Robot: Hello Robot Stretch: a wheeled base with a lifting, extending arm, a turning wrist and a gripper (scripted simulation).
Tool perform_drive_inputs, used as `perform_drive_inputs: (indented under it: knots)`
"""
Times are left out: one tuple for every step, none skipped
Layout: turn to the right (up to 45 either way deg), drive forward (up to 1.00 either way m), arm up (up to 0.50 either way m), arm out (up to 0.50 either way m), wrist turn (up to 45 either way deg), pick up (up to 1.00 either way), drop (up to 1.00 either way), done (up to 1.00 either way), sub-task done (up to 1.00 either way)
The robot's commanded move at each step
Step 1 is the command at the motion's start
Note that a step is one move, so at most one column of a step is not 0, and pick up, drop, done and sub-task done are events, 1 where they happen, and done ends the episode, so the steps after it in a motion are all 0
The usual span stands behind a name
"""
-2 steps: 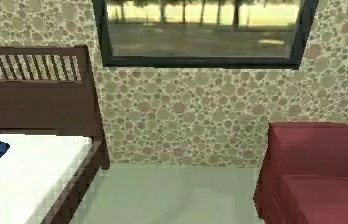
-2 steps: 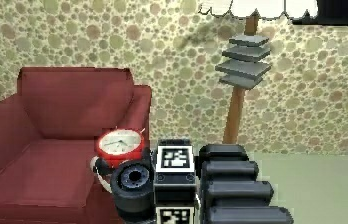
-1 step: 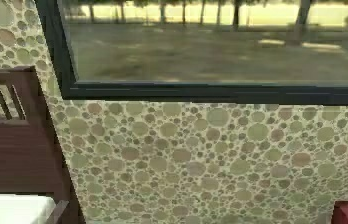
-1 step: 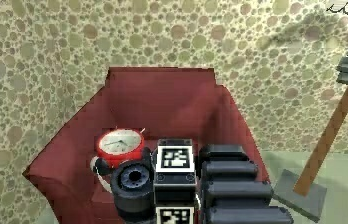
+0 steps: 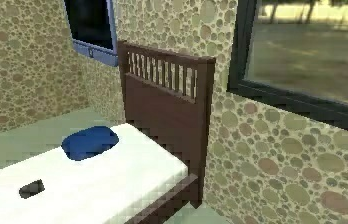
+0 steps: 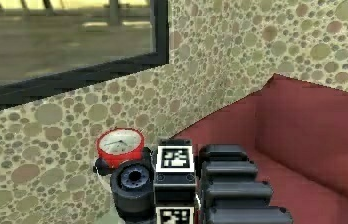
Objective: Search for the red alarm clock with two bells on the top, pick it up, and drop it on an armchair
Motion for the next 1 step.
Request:
perform_drive_inputs:
  knots:
    - [-45.0, 0.0, 0.0, 0.0, 0.0, 0.0, 0.0, 0.0, 0.0]
